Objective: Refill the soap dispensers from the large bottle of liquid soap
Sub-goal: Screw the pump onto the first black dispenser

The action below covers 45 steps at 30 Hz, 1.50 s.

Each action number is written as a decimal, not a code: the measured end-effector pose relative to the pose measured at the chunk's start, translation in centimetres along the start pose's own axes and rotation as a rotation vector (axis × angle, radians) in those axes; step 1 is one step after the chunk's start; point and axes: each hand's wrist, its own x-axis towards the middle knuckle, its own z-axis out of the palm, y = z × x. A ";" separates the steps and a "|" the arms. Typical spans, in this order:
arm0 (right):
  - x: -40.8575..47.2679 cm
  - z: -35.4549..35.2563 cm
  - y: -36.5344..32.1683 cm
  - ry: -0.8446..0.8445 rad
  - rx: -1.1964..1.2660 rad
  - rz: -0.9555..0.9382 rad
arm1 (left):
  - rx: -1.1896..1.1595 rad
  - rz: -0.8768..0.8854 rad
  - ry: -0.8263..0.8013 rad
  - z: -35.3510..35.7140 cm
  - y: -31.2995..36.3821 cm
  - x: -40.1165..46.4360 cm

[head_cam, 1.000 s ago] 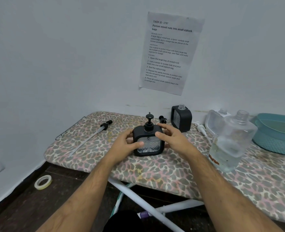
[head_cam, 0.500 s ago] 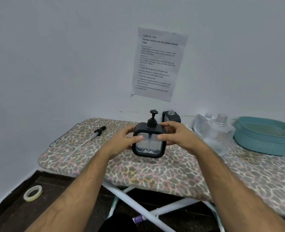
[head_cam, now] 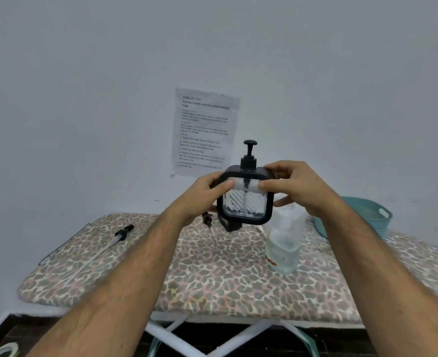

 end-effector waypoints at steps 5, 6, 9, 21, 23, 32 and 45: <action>-1.3 -4.9 -0.8 0.181 0.006 0.004 | -0.054 0.016 -0.007 5.0 2.8 3.5; -1.5 -5.9 -0.7 0.217 0.003 0.010 | -0.062 0.020 -0.013 6.2 3.3 4.2; -2.1 -8.8 -0.2 0.306 -0.016 0.032 | -0.074 0.033 0.004 10.0 4.4 6.2; -2.8 -18.7 4.9 0.626 -0.167 0.101 | -0.062 -0.086 -0.054 23.4 4.6 13.7; -2.5 -20.0 6.6 0.686 -0.200 0.125 | -0.007 -0.078 -0.059 25.0 3.6 15.0; 0.5 -23.1 14.9 0.883 -0.262 0.321 | 0.330 -0.093 -0.120 30.5 -2.1 19.3; 3.6 -22.6 22.7 0.824 -0.616 0.540 | 0.569 0.011 -0.214 34.2 -6.9 21.2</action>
